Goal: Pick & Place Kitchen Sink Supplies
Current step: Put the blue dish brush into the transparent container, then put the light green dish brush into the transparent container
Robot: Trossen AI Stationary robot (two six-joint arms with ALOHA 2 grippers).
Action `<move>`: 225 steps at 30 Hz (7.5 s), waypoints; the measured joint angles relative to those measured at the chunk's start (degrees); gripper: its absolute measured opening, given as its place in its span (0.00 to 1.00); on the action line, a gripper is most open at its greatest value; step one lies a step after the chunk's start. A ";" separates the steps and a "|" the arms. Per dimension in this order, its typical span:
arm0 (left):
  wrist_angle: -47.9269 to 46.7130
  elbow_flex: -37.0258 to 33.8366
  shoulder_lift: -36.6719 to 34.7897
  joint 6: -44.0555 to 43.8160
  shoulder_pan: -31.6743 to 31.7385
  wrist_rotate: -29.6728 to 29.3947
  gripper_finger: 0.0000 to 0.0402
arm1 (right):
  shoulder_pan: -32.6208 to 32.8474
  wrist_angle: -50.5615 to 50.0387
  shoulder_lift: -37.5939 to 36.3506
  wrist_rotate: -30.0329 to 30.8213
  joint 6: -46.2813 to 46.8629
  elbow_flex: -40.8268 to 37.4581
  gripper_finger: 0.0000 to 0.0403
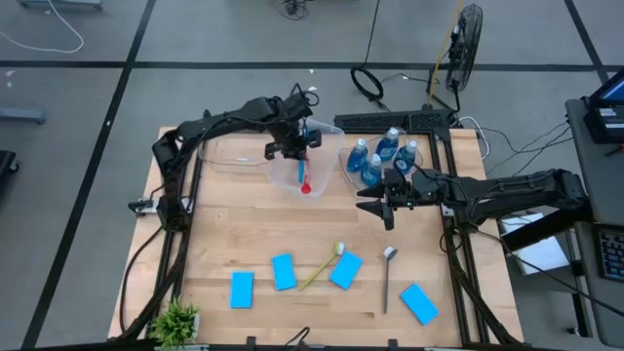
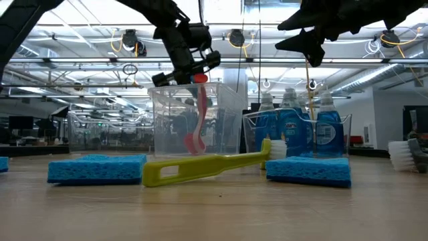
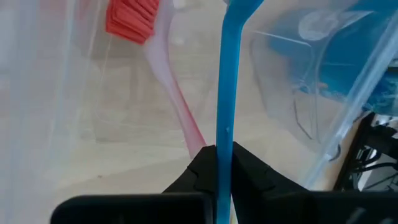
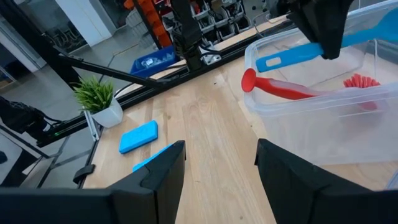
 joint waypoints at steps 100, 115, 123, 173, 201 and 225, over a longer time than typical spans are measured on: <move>11.99 0.09 5.96 21.55 -49.07 -31.75 0.41 | 0.11 13.40 -26.95 -10.58 -2.83 -21.64 0.46; 13.53 0.07 12.28 8.82 -45.94 -24.60 0.46 | 0.11 25.42 -28.59 -10.71 4.82 -32.84 0.46; 14.03 0.09 13.77 6.15 -46.16 -24.28 0.46 | 0.11 25.14 -28.54 -10.71 4.65 -32.98 0.46; 14.38 0.96 13.74 -0.21 -44.96 -18.34 0.05 | 0.07 24.36 -28.44 -10.51 3.96 -33.18 0.46; 35.59 1.16 -14.16 19.21 -47.34 -29.33 0.05 | 0.07 23.11 -28.33 -10.54 1.40 -33.18 0.46; 35.61 1.13 -21.52 28.54 -32.65 -42.62 0.05 | 0.09 23.11 -28.35 -10.51 1.17 -33.18 0.46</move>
